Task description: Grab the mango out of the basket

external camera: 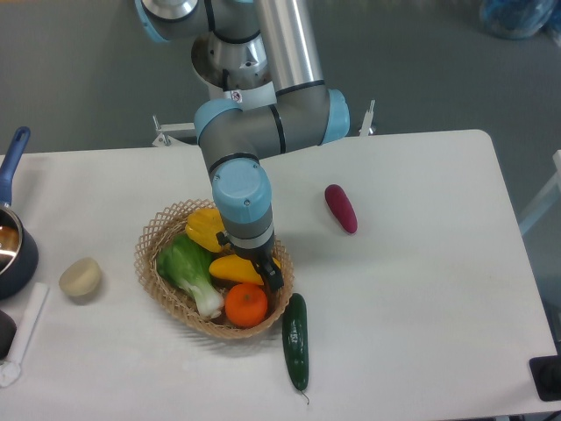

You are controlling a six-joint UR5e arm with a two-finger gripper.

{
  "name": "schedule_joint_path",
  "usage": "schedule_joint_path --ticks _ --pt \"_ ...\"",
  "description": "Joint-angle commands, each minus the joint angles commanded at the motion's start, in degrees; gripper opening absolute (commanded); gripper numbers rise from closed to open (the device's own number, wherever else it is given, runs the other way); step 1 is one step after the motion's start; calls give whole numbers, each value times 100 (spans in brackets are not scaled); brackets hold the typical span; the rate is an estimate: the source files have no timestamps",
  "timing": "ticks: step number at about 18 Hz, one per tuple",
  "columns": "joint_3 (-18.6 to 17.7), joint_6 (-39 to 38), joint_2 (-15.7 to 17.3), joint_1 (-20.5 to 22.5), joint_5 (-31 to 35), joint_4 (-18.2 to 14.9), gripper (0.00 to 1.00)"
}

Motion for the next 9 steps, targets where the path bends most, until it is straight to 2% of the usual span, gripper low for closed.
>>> schedule_joint_path --ticks 9 --pt "-9 -44 -44 -27 9 0 100"
